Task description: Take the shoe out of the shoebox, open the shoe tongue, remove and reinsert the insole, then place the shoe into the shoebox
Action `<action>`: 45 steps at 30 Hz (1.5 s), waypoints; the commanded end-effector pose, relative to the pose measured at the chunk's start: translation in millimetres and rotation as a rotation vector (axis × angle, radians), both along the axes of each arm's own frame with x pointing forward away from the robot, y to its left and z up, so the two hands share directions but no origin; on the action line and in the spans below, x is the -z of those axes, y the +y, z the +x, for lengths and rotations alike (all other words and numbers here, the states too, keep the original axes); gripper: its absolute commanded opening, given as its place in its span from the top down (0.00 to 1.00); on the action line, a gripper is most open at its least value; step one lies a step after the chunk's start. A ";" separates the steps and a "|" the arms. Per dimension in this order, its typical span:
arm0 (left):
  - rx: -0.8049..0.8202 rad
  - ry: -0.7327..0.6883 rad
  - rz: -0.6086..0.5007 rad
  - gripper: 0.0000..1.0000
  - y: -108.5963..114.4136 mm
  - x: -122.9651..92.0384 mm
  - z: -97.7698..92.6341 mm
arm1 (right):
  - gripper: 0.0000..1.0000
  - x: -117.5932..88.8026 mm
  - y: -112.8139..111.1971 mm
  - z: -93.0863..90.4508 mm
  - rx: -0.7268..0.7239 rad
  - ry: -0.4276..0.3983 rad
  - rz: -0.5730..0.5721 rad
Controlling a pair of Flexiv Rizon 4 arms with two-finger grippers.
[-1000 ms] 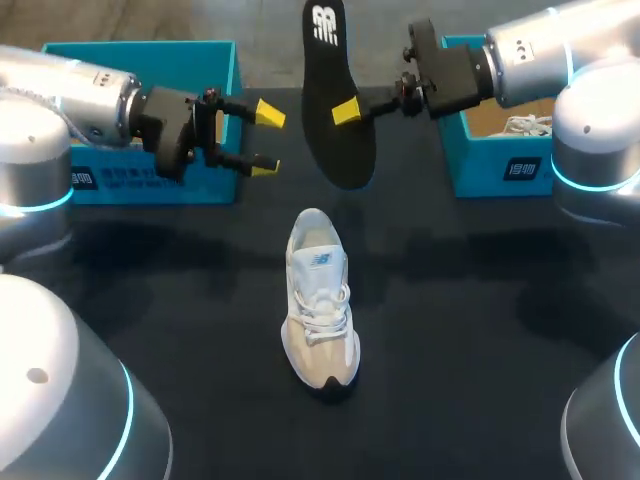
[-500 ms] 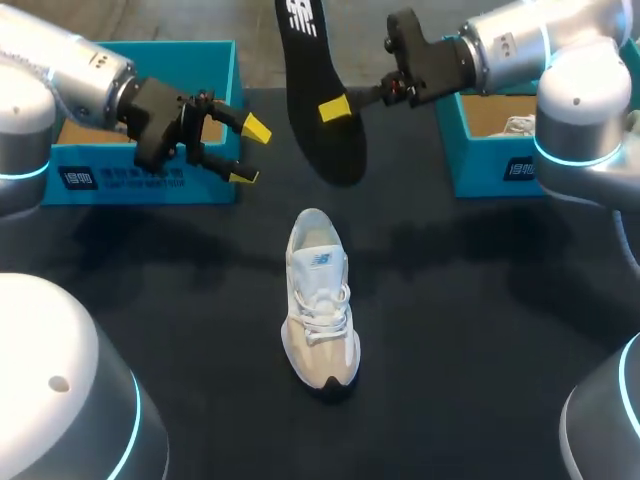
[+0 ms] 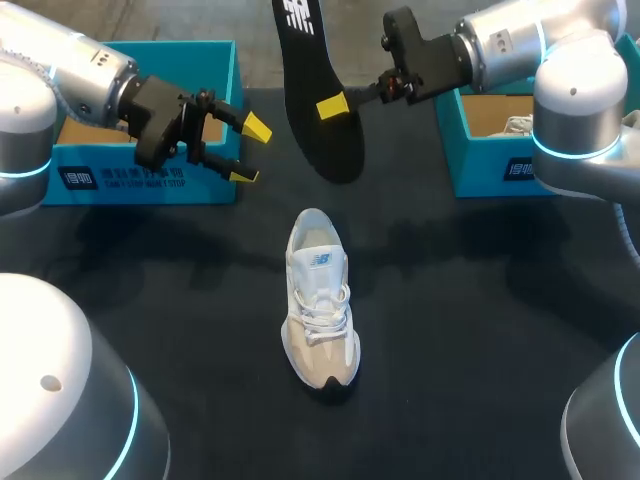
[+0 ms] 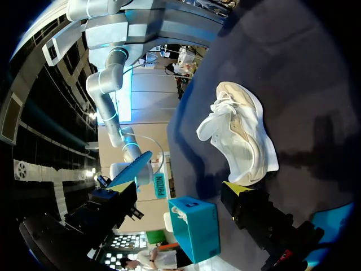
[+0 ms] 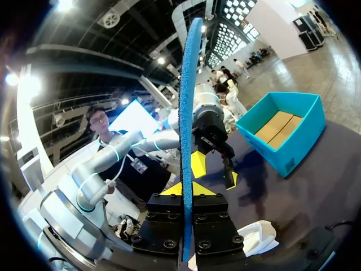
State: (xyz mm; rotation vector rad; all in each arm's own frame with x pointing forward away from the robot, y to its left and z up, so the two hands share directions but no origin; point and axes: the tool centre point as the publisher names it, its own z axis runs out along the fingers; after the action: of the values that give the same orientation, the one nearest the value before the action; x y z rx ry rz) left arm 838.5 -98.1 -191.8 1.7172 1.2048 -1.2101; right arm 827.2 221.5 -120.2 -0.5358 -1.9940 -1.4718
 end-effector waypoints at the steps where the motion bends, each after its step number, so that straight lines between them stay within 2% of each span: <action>1: -0.012 0.137 0.040 0.00 3.4 6.1 -2.7 | 1.00 6.5 3.3 7.8 0.004 -0.051 0.021; 7: -0.055 0.368 0.147 0.00 14.9 12.7 -7.9 | 1.00 22.2 7.9 24.5 0.013 -0.176 0.051; 10: -0.069 0.432 0.209 0.00 20.3 17.3 -7.2 | 1.00 30.9 10.1 29.8 0.027 -0.216 0.070; 13: -0.098 0.520 0.280 0.00 28.9 26.2 -4.9 | 1.00 42.8 15.6 37.9 0.027 -0.238 0.081; 17: -0.134 0.611 0.348 0.00 35.1 35.6 -9.2 | 1.00 58.8 21.6 46.6 0.019 -0.222 0.087; 22: -0.220 0.651 0.373 0.00 38.9 49.0 -11.0 | 1.00 72.3 24.7 50.9 -0.002 -0.224 0.091; 26: -0.305 0.655 0.346 0.00 40.1 58.4 -15.2 | 1.00 79.7 25.1 50.0 -0.006 -0.231 0.092; 30: -0.367 0.664 0.367 0.00 41.3 69.2 -21.9 | 1.00 89.0 25.9 47.4 -0.007 -0.220 0.109; 36: -0.409 0.694 0.402 0.00 45.9 86.6 -33.6 | 1.00 103.0 30.2 39.9 -0.017 -0.202 0.128; 45: -0.483 0.703 0.435 0.00 57.0 105.7 -32.8 | 1.00 123.0 36.3 27.4 -0.032 -0.207 0.134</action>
State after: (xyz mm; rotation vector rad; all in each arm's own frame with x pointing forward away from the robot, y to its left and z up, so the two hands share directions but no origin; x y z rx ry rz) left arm 810.4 -41.1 -295.3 1.1710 2.2801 -1.3721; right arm 854.3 253.2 -238.2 -0.3056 -2.0355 -1.6796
